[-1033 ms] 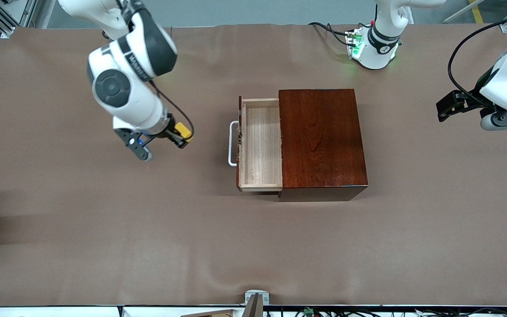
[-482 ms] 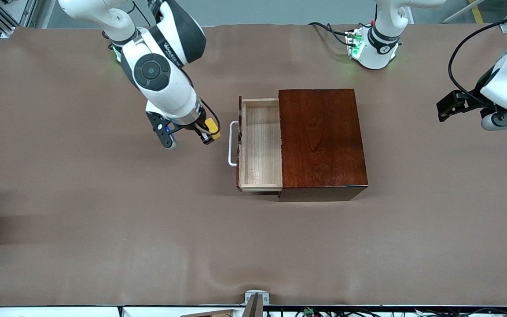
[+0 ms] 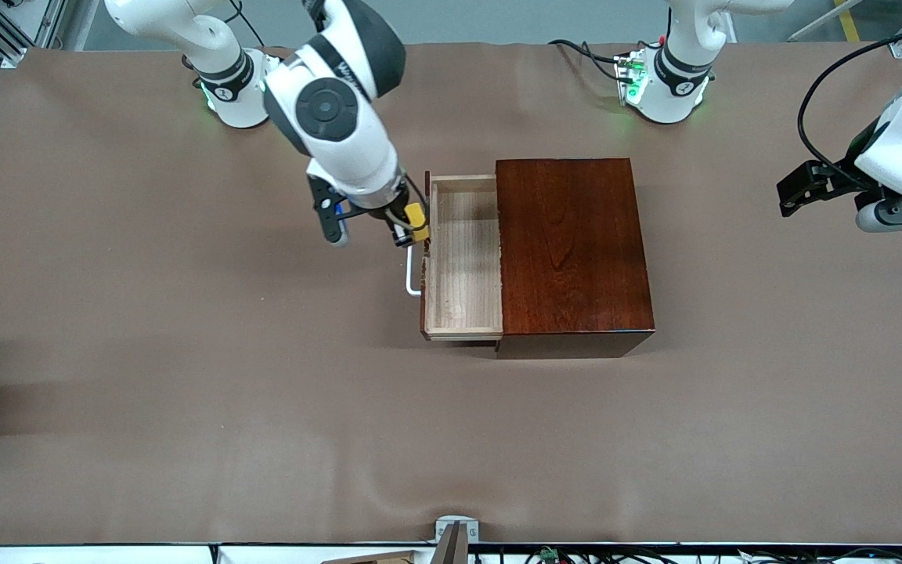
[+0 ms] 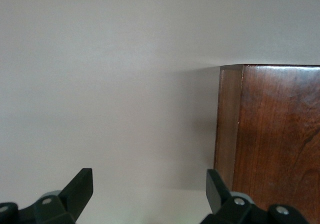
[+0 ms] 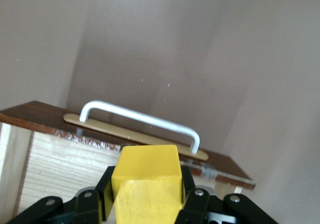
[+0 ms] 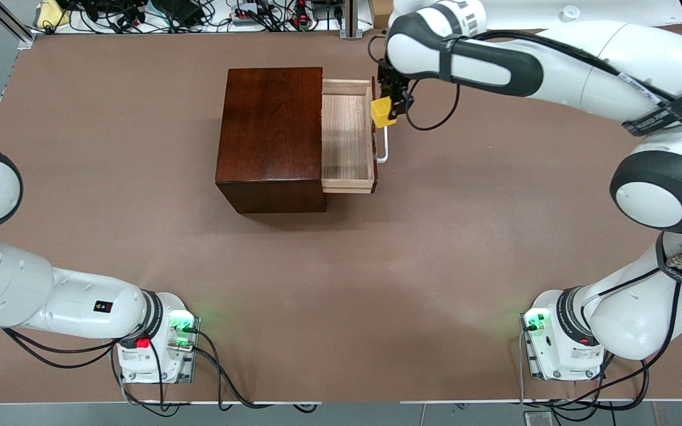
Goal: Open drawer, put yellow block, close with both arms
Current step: 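Lift the yellow cube and carry it over the open drawer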
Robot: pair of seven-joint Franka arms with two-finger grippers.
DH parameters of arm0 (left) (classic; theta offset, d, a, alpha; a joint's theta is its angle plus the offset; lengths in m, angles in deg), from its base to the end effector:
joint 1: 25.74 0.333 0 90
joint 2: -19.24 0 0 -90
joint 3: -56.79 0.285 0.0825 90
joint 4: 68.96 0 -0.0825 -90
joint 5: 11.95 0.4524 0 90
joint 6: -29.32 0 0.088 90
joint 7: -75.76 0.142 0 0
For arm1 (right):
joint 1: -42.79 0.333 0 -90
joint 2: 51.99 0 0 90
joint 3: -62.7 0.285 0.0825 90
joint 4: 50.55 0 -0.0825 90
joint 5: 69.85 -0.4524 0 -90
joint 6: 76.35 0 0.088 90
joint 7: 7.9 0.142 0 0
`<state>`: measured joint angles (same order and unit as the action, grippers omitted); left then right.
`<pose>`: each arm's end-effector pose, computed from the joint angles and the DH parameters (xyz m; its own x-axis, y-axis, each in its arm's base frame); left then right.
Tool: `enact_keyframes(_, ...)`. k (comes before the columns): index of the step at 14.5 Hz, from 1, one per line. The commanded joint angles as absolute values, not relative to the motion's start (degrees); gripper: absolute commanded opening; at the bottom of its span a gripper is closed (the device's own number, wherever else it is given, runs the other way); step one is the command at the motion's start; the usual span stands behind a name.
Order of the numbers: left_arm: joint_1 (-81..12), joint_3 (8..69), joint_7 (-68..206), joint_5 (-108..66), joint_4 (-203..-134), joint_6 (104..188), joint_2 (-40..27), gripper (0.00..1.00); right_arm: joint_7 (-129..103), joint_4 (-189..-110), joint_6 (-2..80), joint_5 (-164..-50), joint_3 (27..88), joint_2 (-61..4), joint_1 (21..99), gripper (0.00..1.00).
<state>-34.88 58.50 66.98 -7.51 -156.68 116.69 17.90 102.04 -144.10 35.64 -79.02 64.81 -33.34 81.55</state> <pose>0.6201 -0.0696 0.5618 0.9995 0.0267 -0.0171 0.0252 -0.9963 -0.0817 0.5255 0.4736 0.3413 0.2908 -0.9455 -0.1467 -0.9512 -0.3023 0.0624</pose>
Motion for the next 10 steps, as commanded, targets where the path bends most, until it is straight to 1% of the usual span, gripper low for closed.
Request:
enact_keyframes(1,-34.6,58.6,68.7,-8.5,-157.6,117.0,18.9,1.0,106.1,-141.5,36.1,-79.6,64.1,-31.1,83.6,0.06)
enact_keyframes(3,-34.6,58.6,68.7,-8.5,-157.7,117.0,18.9,1.0,108.9,-141.4,36.6,-79.5,64.1,-30.4,84.8,0.06)
enact_keyframes(7,-34.6,58.6,68.7,-8.5,-157.8,117.0,18.9,1.0,114.6,-141.4,41.2,-79.4,64.1,-29.0,85.9,0.06)
enact_keyframes(10,-34.6,58.6,68.7,-8.5,-158.0,117.0,18.9,1.0,115.2,-141.4,42.0,-79.3,64.1,-27.3,87.1,0.06)
